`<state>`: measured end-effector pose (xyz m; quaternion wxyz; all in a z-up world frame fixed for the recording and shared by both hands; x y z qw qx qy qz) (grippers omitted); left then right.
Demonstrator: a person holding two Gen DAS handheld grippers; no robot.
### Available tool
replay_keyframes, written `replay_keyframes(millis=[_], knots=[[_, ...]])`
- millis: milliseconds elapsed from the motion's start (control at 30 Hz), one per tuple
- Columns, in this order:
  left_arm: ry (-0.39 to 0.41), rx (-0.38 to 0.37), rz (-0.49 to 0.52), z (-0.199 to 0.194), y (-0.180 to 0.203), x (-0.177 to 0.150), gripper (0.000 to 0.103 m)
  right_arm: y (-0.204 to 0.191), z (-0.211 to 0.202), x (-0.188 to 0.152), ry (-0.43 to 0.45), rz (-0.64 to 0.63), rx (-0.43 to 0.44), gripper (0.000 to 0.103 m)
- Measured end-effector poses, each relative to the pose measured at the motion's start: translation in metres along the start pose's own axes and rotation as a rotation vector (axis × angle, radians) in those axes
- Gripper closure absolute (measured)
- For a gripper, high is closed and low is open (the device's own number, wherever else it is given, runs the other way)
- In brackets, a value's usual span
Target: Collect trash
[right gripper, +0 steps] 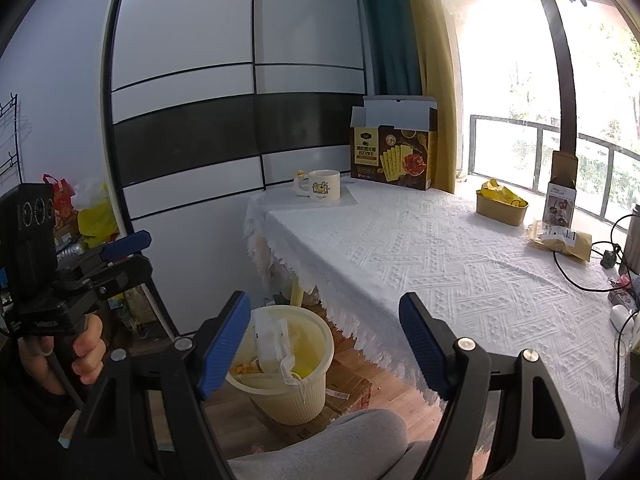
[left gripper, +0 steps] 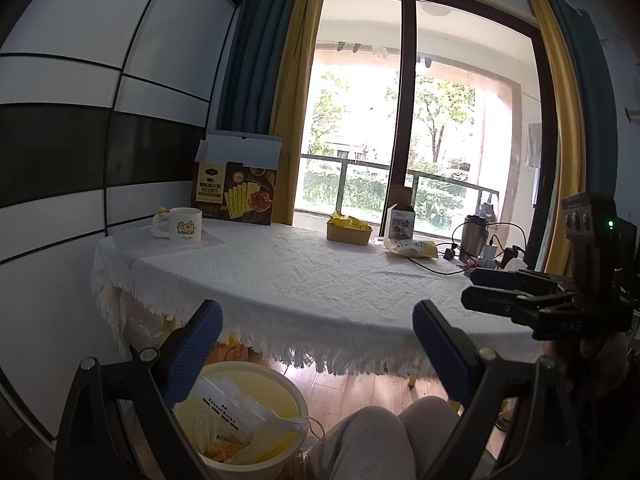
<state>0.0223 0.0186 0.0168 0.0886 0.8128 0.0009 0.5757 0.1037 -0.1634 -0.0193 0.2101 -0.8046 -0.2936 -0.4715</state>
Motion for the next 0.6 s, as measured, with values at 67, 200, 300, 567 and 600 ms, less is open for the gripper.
replay_keyframes(millis=[67, 200, 300, 567, 600], knots=[[-0.019, -0.003, -0.012, 0.0022, -0.0022, -0.002, 0.007, -0.0009, -0.0003, -0.0003, 0.001, -0.002, 0.003, 0.028], [-0.025, 0.001, -0.022, 0.0031, -0.0044, -0.0045, 0.007, -0.0028, 0.0013, -0.0007, -0.003, -0.004, 0.012, 0.028], [-0.034, 0.007, -0.022, 0.005, -0.0055, -0.0061, 0.007, -0.0035, 0.0041, -0.0022, -0.014, -0.007, 0.013, 0.028], [-0.049, 0.037, -0.025, 0.0054, -0.0092, -0.0094, 0.007, -0.0035, 0.0052, -0.0021, -0.016, -0.001, 0.014, 0.028], [-0.05, 0.039, -0.026, 0.0056, -0.0096, -0.0092, 0.007, -0.0037, 0.0054, -0.0021, -0.016, -0.002, 0.015, 0.028]])
Point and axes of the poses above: each gripper's, at about its wrist camera, not at the fingertips, and z roughly the way its jaws point, y to its right, x to its top, the point moved 7 cm from there along z, roughly the way its jaws point, and after that the axes turned 4 degrees about -y, right-handed, at the moved point
